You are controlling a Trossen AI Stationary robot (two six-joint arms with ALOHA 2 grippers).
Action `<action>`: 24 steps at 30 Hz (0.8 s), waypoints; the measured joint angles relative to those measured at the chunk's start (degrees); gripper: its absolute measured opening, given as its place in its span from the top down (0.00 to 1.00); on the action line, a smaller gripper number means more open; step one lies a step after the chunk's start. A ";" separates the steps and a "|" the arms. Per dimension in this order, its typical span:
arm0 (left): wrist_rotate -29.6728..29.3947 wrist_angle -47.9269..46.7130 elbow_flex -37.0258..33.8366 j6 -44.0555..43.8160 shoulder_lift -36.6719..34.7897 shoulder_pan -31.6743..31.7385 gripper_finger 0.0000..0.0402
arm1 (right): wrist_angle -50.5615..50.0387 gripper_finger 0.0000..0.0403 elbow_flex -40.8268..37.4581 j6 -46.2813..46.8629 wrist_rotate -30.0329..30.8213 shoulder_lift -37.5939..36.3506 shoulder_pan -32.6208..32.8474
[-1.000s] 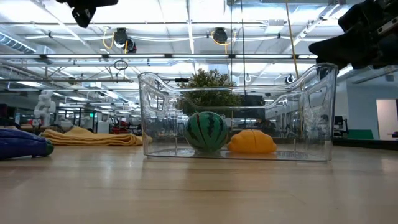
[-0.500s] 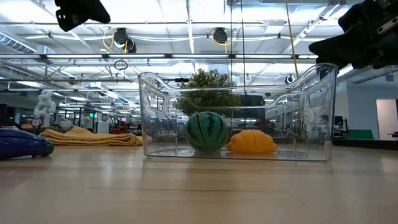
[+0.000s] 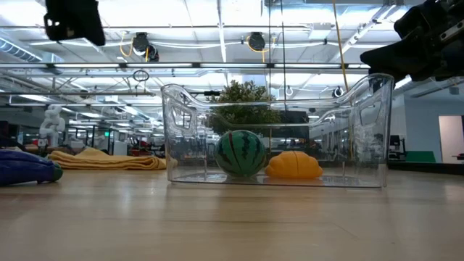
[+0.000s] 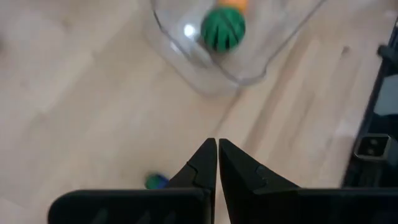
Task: Pick and placing Produce into tupperware
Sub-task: Put the eggplant into the transparent bin
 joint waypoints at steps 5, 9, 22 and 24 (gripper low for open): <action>5.88 -0.07 0.00 -6.21 3.59 -0.74 0.95 | -0.14 1.00 -0.02 0.00 -0.01 0.00 0.00; 9.37 -0.89 0.00 -8.86 6.43 -1.42 0.95 | -0.24 1.00 -0.02 0.00 0.00 0.00 0.00; 16.39 -7.46 -0.02 -12.61 12.91 -1.35 0.95 | -0.28 1.00 -0.02 0.00 0.00 0.00 0.00; 16.32 -7.40 -0.02 -12.50 12.88 -1.35 0.95 | -0.26 1.00 -0.02 -0.01 0.00 -0.01 0.00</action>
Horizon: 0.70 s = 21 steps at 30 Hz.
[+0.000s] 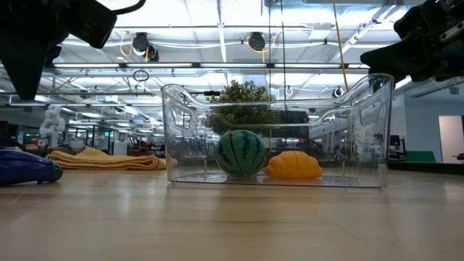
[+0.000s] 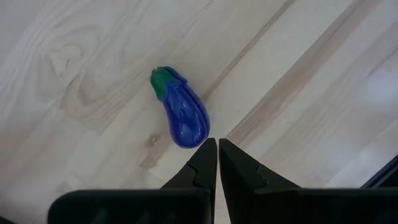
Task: Pick and placing Produce into tupperware
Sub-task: Put the eggplant into the transparent bin
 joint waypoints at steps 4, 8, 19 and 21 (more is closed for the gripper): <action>-0.26 0.01 0.00 -0.16 0.00 0.00 0.89 | 0.02 1.00 -0.02 0.00 0.00 -0.01 0.00; -0.28 0.14 0.00 -0.12 0.00 0.00 0.78 | 0.02 1.00 -0.04 -0.02 0.00 0.01 0.00; -0.60 0.21 0.00 -1.23 0.00 0.48 0.46 | 0.02 1.00 -0.04 -0.02 0.00 0.01 0.00; -0.85 0.10 0.00 -1.23 -0.02 0.79 0.42 | 0.02 1.00 -0.04 -0.02 0.00 0.01 0.00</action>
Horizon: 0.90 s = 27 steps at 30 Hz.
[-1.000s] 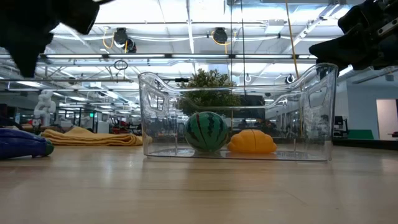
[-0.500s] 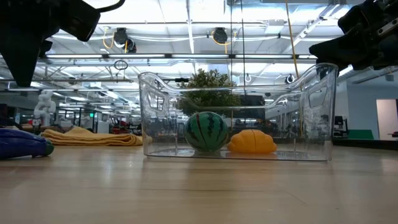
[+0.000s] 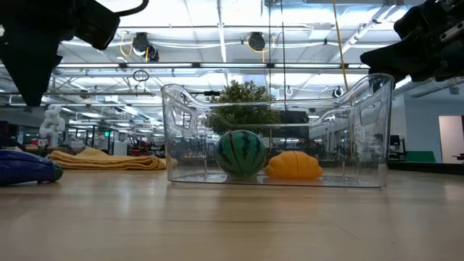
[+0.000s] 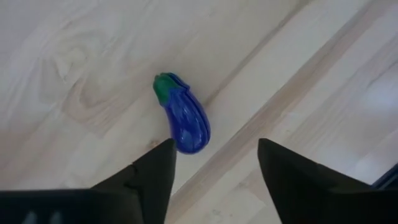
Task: Pick and placing Produce into tupperware
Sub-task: Put the eggplant into the transparent bin
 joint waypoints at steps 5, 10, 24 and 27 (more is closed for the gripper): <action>-0.31 0.33 -0.88 0.63 0.02 0.62 0.36 | 0.00 1.00 0.00 0.00 0.01 0.00 -0.01; -0.61 0.42 -2.31 1.26 0.89 1.21 0.33 | 0.00 1.00 0.00 0.00 0.02 0.00 0.00; -0.35 5.94 -7.54 -0.26 0.79 1.84 0.31 | 0.00 1.00 0.00 0.00 0.02 0.00 -0.01; -0.33 7.72 -8.54 -0.92 0.79 1.79 0.31 | 0.00 1.00 0.00 -0.02 0.02 0.00 0.00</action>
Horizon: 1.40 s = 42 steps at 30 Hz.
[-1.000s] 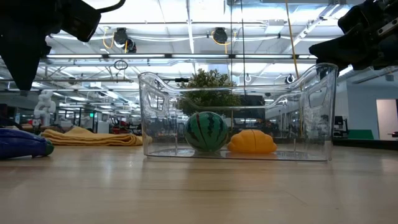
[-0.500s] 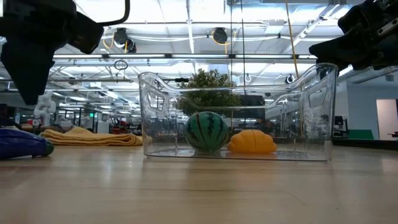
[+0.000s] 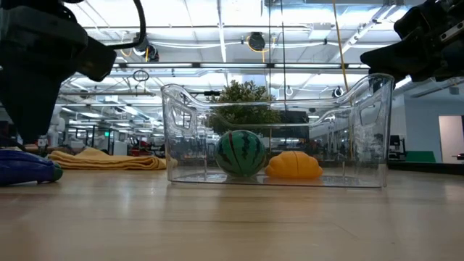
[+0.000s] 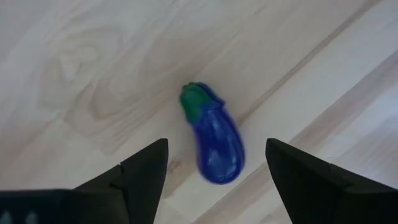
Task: Pick and placing Produce into tupperware
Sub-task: Put the eggplant into the transparent bin
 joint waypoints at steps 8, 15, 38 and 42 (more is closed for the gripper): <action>0.02 3.22 -2.23 0.02 0.00 -0.02 0.31 | 0.00 1.00 0.00 0.02 0.00 0.00 0.00; 0.09 4.74 -3.40 -0.18 0.02 -0.02 0.31 | 0.00 1.00 0.00 -0.17 0.00 0.00 0.00; 1.33 15.56 -10.17 -2.12 0.00 -0.33 0.31 | 0.00 1.00 0.00 -0.20 0.02 0.00 0.00; 1.33 16.09 -10.15 -1.87 0.01 -0.34 0.31 | 0.00 1.00 0.00 -0.20 0.02 0.00 -0.02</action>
